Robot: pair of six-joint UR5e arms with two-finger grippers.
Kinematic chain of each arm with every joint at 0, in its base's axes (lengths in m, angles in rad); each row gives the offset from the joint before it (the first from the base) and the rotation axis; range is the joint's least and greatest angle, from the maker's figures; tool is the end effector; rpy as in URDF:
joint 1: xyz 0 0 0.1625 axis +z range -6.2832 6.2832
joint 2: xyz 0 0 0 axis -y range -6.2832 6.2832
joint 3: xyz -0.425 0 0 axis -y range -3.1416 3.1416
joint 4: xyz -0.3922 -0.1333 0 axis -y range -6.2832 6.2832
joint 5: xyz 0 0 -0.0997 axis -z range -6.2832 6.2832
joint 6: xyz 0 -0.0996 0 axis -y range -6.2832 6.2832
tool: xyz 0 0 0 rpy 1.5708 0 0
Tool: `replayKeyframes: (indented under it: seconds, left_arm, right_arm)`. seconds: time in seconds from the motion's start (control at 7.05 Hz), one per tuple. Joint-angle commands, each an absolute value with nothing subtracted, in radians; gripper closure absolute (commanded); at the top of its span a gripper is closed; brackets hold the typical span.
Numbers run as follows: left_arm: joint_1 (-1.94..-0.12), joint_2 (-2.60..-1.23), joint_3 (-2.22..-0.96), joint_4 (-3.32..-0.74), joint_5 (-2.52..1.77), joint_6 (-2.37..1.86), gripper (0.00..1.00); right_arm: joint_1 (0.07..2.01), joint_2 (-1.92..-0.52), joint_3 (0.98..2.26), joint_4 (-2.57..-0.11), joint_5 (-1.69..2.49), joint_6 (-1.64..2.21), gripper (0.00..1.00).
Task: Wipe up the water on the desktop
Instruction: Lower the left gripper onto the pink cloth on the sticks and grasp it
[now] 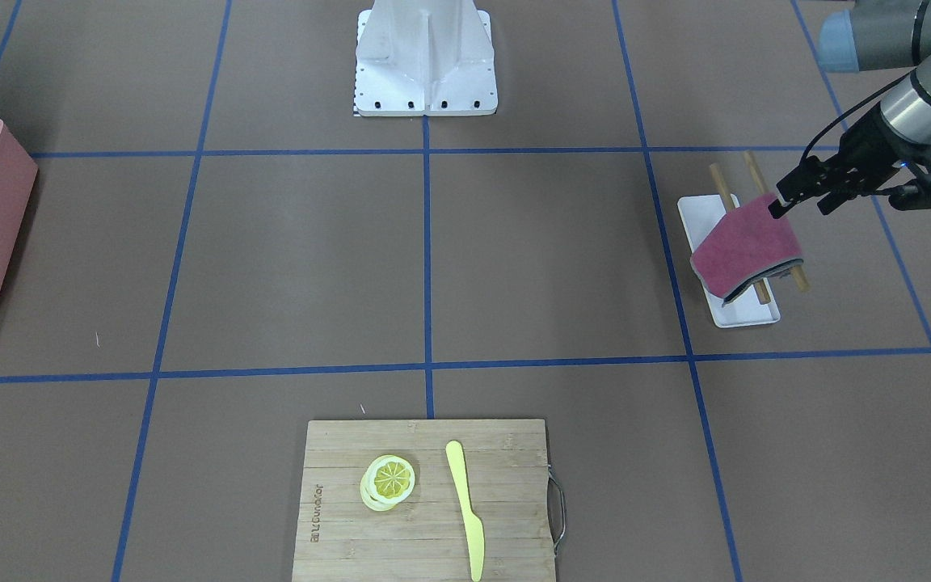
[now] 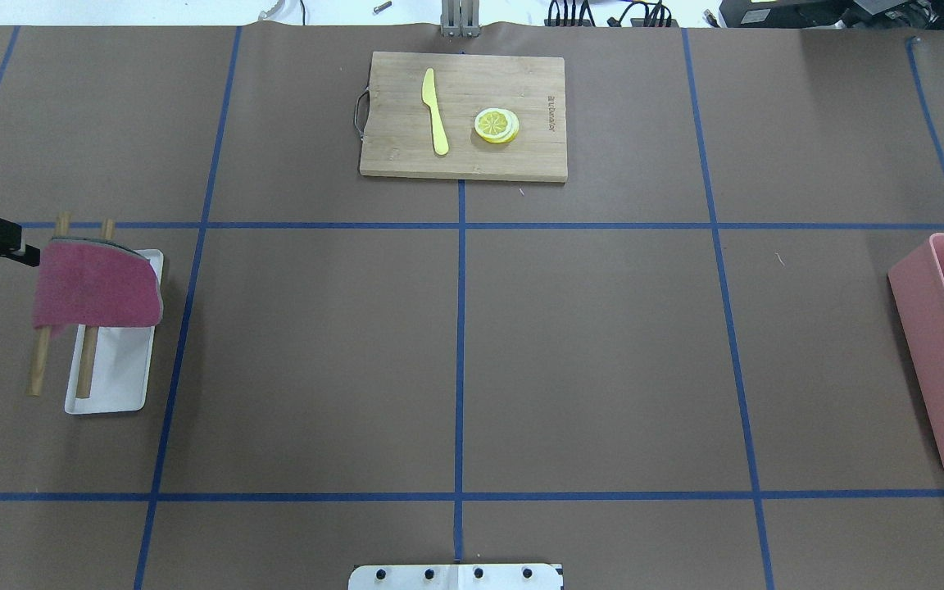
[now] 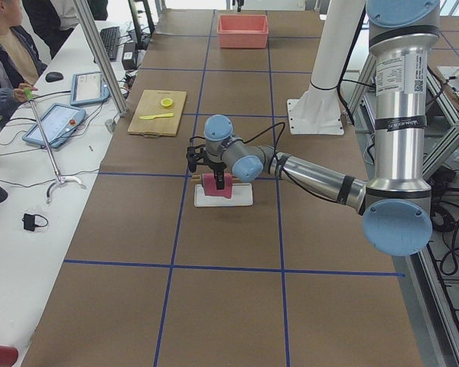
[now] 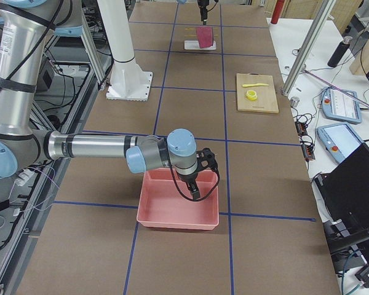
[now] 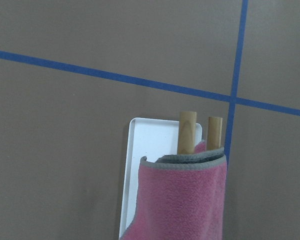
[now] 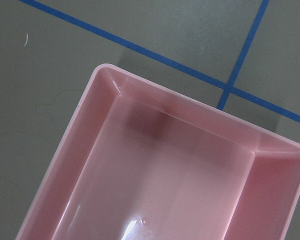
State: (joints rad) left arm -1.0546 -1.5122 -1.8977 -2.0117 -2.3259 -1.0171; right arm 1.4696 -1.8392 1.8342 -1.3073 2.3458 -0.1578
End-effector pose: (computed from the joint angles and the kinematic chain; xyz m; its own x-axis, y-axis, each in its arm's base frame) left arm 0.1785 -0.4462 0.4729 0.5358 -0.1683 -0.8274 0.1544 0.9829 -0.1000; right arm 0.0235 -0.3985 0.6175 0.6687 -0.3982 0.6279 0.2053 0.9106 0.3588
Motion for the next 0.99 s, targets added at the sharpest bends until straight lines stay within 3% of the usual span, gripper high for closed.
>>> replayKeyframes:
  seconds: [0.0,0.28,0.85]
  left_arm:
    - [-1.048,-1.535,-1.861,-2.013,-2.313,-1.02,0.15]
    - [-1.048,-1.539,-1.858,-2.013,-2.313,-1.022,0.25]
    - [-1.039,-1.554,-1.838,-2.014,-2.315,-1.023,0.27]
  right_arm:
    - [1.47,-1.839,1.819,-1.305,2.345,-0.158,0.0]
    - [1.47,-1.839,1.809,-1.305,2.345,-0.16,0.0]
    - [1.47,-1.838,1.796,-1.305,2.345,-0.16,0.0]
